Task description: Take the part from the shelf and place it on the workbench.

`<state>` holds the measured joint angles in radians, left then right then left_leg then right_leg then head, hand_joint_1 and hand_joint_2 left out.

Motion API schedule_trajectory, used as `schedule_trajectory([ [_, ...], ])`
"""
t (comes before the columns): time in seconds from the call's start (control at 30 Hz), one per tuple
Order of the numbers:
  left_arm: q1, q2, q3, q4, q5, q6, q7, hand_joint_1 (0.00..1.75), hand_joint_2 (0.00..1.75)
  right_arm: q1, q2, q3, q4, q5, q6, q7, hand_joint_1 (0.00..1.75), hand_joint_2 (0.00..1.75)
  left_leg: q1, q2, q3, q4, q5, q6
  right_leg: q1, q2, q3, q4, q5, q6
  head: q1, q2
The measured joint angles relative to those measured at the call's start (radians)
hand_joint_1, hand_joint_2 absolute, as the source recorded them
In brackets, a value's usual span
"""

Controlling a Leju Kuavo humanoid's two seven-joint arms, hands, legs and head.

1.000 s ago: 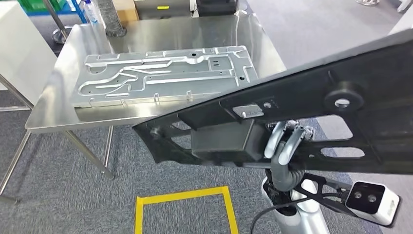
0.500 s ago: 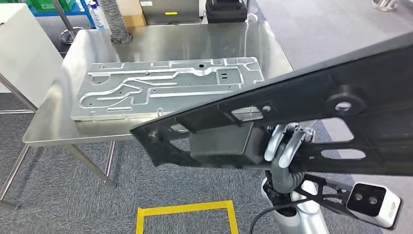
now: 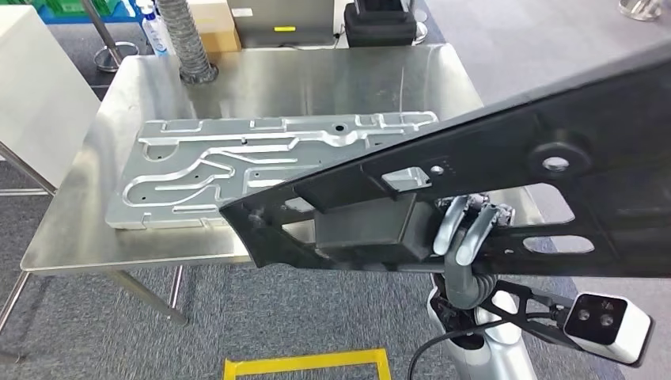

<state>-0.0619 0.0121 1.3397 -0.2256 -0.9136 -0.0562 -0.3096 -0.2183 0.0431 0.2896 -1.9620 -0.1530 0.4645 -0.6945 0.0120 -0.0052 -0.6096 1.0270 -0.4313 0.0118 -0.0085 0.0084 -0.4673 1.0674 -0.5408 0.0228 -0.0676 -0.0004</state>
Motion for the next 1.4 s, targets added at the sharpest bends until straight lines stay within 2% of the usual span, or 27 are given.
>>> schedule_trajectory([
  [0.07, -0.001, 0.0, 0.0, 0.0, 0.0, 0.0, -0.001, 0.0, 0.0, 0.003, 0.001, -0.012, 0.0, 0.005, 0.008, -0.001, 1.75, 1.75, 0.001, -0.001, 0.03, -0.012, -0.016, 0.01, -0.003, -0.002, -0.078, 0.112, 0.008, 0.007, 0.0, 0.0],
  [0.1, -0.001, 0.0, 0.0, -0.001, 0.0, 0.0, -0.002, 0.0, 0.0, 0.006, 0.002, -0.021, 0.002, 0.008, 0.011, -0.001, 1.75, 1.75, 0.001, -0.002, 0.045, -0.016, -0.026, 0.012, -0.004, -0.003, -0.129, 0.169, -0.009, 0.01, 0.0, 0.0],
  [0.13, 0.0, 0.0, 0.0, -0.001, -0.001, 0.0, -0.003, 0.0, 0.0, 0.01, 0.004, -0.03, 0.005, 0.012, 0.012, -0.001, 1.75, 1.75, 0.001, -0.003, 0.061, -0.019, -0.037, 0.014, -0.004, -0.003, -0.177, 0.21, -0.041, 0.011, 0.0, 0.0],
  [0.2, 0.001, 0.0, 0.0, -0.001, -0.003, 0.0, -0.007, 0.0, 0.0, 0.013, 0.008, -0.054, 0.015, 0.042, -0.02, -0.001, 1.75, 1.75, 0.0, -0.007, 0.098, -0.023, -0.062, 0.013, -0.003, -0.003, -0.241, 0.222, -0.102, 0.01, 0.0, 0.0],
  [0.23, 0.001, 0.0, 0.001, -0.001, -0.004, 0.001, -0.009, 0.0, 0.0, 0.01, 0.008, -0.068, 0.022, 0.072, -0.062, -0.001, 1.75, 1.75, -0.001, -0.01, 0.118, -0.023, -0.076, 0.012, -0.001, -0.003, -0.255, 0.191, -0.102, 0.006, 0.0, 0.0],
  [0.27, 0.001, 0.0, 0.001, -0.001, -0.004, 0.002, -0.012, 0.0, 0.0, 0.004, 0.006, -0.084, 0.036, 0.118, -0.137, -0.001, 1.75, 1.75, -0.002, -0.012, 0.138, -0.023, -0.091, 0.011, 0.003, -0.003, -0.26, 0.141, -0.068, -0.001, 0.0, 0.0],
  [0.3, 0.001, -0.001, 0.001, 0.0, -0.004, 0.003, -0.015, 0.0, 0.0, -0.008, 0.0, -0.096, 0.057, 0.177, -0.234, 0.0, 1.75, 1.75, -0.003, -0.014, 0.156, -0.023, -0.106, 0.009, 0.008, -0.001, -0.263, 0.078, 0.008, -0.013, 0.0, 0.0],
  [0.37, 0.0, -0.004, 0.005, 0.0, -0.004, 0.008, -0.02, 0.0, 0.0, -0.058, -0.021, -0.112, 0.14, 0.387, -0.529, 0.023, 1.75, 1.75, -0.008, -0.017, 0.179, -0.024, -0.135, 0.003, 0.018, 0.009, -0.262, -0.01, 0.156, -0.032, 0.001, 0.0],
  [0.4, -0.002, -0.006, 0.007, 0.0, -0.006, 0.009, -0.022, 0.0, 0.0, -0.094, -0.033, -0.117, 0.195, 0.514, -0.674, 0.048, 1.75, 1.75, -0.009, -0.018, 0.188, -0.023, -0.143, -0.001, 0.021, 0.015, -0.261, -0.03, 0.198, -0.037, 0.002, 0.0],
  [0.47, -0.007, -0.004, 0.008, -0.001, -0.015, 0.011, -0.025, 0.0, 0.0, -0.183, -0.058, -0.127, 0.311, 0.773, -0.896, 0.135, 1.75, 1.75, -0.013, -0.018, 0.195, -0.012, -0.143, -0.009, 0.017, 0.018, -0.247, -0.036, 0.204, -0.043, 0.001, 0.0],
  [0.53, -0.012, -0.002, 0.008, -0.001, -0.026, 0.011, -0.027, 0.0, 0.0, -0.285, -0.079, -0.126, 0.415, 1.008, -0.987, 0.246, 1.75, 1.75, -0.012, -0.015, 0.161, 0.056, -0.131, -0.019, 0.011, 0.017, -0.229, -0.049, 0.197, -0.052, 0.002, 0.0],
  [0.6, -0.018, -0.001, 0.008, -0.001, -0.034, 0.012, -0.028, 0.0, 0.0, -0.388, -0.087, -0.101, 0.512, 1.246, -0.985, 0.369, 1.75, 1.75, -0.008, -0.011, 0.082, 0.172, -0.159, -0.029, 0.009, 0.018, -0.215, -0.055, 0.187, -0.058, 0.002, 0.0],
  [0.67, -0.024, -0.001, 0.007, -0.001, -0.039, 0.012, -0.029, 0.0, 0.0, -0.476, -0.082, -0.051, 0.602, 1.437, -0.932, 0.475, 1.75, 1.75, -0.005, -0.009, 0.005, 0.249, -0.221, -0.037, 0.009, 0.021, -0.204, -0.055, 0.174, -0.06, 0.001, 0.0],
  [0.7, -0.026, -0.001, 0.007, -0.001, -0.039, 0.012, -0.029, 0.0, 0.0, -0.515, -0.075, -0.018, 0.645, 1.5, -0.905, 0.516, 1.75, 1.75, -0.004, -0.008, -0.018, 0.249, -0.231, -0.039, 0.009, 0.022, -0.198, -0.053, 0.166, -0.061, 0.001, 0.0],
  [0.73, -0.027, -0.002, 0.007, -0.001, -0.039, 0.012, -0.03, 0.0, 0.0, -0.551, -0.065, 0.016, 0.684, 1.54, -0.886, 0.547, 1.75, 1.75, -0.004, -0.007, -0.026, 0.219, -0.211, -0.039, 0.009, 0.023, -0.191, -0.051, 0.159, -0.06, 0.001, 0.0],
  [0.77, -0.028, -0.002, 0.007, -0.001, -0.039, 0.012, -0.031, 0.0, 0.0, -0.581, -0.055, 0.047, 0.717, 1.563, -0.875, 0.57, 1.75, 1.75, -0.003, -0.005, -0.023, 0.164, -0.162, -0.037, 0.01, 0.023, -0.182, -0.049, 0.151, -0.059, 0.001, 0.0],
  [0.8, -0.029, -0.002, 0.007, -0.001, -0.039, 0.013, -0.031, 0.0, 0.0, -0.606, -0.046, 0.075, 0.743, 1.572, -0.868, 0.584, 1.75, 1.75, -0.003, -0.004, -0.013, 0.099, -0.099, -0.033, 0.012, 0.022, -0.174, -0.048, 0.143, -0.057, 0.001, 0.0],
  [0.83, -0.029, -0.002, 0.007, -0.001, -0.039, 0.014, -0.032, 0.0, 0.0, -0.627, -0.038, 0.098, 0.767, 1.576, -0.858, 0.586, 1.75, 1.75, -0.005, -0.002, -0.005, 0.044, -0.054, -0.029, 0.013, 0.02, -0.168, -0.046, 0.137, -0.054, 0.001, 0.0],
  [0.87, -0.029, -0.002, 0.007, -0.001, -0.039, 0.014, -0.032, 0.0, 0.0, -0.646, -0.03, 0.118, 0.789, 1.578, -0.84, 0.581, 1.75, 1.75, -0.007, -0.001, 0.0, 0.008, -0.024, -0.024, 0.015, 0.018, -0.165, -0.045, 0.132, -0.051, 0.002, 0.0],
  [0.93, -0.027, -0.002, 0.007, -0.001, -0.039, 0.015, -0.03, 0.0, 0.0, -0.683, 0.0, 0.167, 0.843, 1.583, -0.768, 0.556, 1.75, 1.75, -0.011, 0.0, 0.001, -0.007, -0.012, -0.015, 0.017, 0.017, -0.165, -0.045, 0.128, -0.044, 0.001, 0.0],
  [1.03, -0.033, -0.004, 0.007, -0.001, -0.044, 0.014, -0.029, 0.0, 0.0, -0.729, 0.084, 0.275, 0.946, 1.57, -0.639, 0.534, 1.75, 1.75, -0.002, 0.007, 0.013, -0.019, 0.002, -0.003, 0.021, 0.012, -0.178, -0.019, 0.104, -0.033, 0.002, 0.0],
  [1.1, -0.04, -0.005, 0.006, -0.001, -0.049, 0.01, -0.032, 0.0, 0.0, -0.746, 0.143, 0.351, 1.026, 1.53, -0.589, 0.542, 1.75, 1.75, 0.001, 0.009, 0.02, -0.024, 0.001, 0.004, 0.017, 0.003, -0.223, 0.083, 0.052, -0.024, 0.002, 0.0],
  [1.17, -0.043, -0.006, 0.004, -0.001, -0.052, 0.006, -0.038, 0.0, 0.0, -0.75, 0.185, 0.418, 1.099, 1.483, -0.576, 0.553, 1.75, 1.75, 0.001, 0.006, 0.024, -0.023, -0.005, 0.007, 0.008, 0.0, -0.293, 0.214, 0.007, -0.018, 0.002, 0.0],
  [1.2, -0.043, -0.006, 0.003, -0.001, -0.053, 0.004, -0.039, 0.0, 0.0, -0.75, 0.2, 0.446, 1.13, 1.463, -0.575, 0.556, 1.75, 1.75, 0.001, 0.003, 0.027, -0.022, -0.009, 0.007, 0.005, -0.001, -0.313, 0.244, 0.008, -0.016, 0.002, 0.0],
  [1.23, -0.041, -0.006, 0.002, -0.001, -0.053, 0.003, -0.041, 0.0, 0.0, -0.75, 0.209, 0.468, 1.156, 1.445, -0.573, 0.558, 1.75, 1.75, 0.001, 0.0, 0.032, -0.021, -0.013, 0.006, 0.003, -0.002, -0.314, 0.234, 0.029, -0.016, 0.002, 0.0],
  [1.33, -0.034, -0.008, -0.001, -0.001, -0.056, 0.0, -0.046, 0.0, 0.0, -0.764, 0.231, 0.504, 1.225, 1.378, -0.531, 0.577, 1.75, 1.75, 0.0, -0.007, 0.049, -0.019, -0.031, -0.003, 0.006, -0.006, -0.234, 0.044, 0.137, -0.029, 0.002, 0.0],
  [1.4, -0.032, -0.01, -0.004, -0.001, -0.062, 0.0, -0.05, 0.0, 0.0, -0.776, 0.248, 0.516, 1.281, 1.326, -0.488, 0.603, 1.75, 1.75, 0.0, -0.007, 0.052, -0.019, -0.039, -0.014, 0.015, -0.007, -0.201, -0.034, 0.156, -0.04, 0.002, 0.0],
])
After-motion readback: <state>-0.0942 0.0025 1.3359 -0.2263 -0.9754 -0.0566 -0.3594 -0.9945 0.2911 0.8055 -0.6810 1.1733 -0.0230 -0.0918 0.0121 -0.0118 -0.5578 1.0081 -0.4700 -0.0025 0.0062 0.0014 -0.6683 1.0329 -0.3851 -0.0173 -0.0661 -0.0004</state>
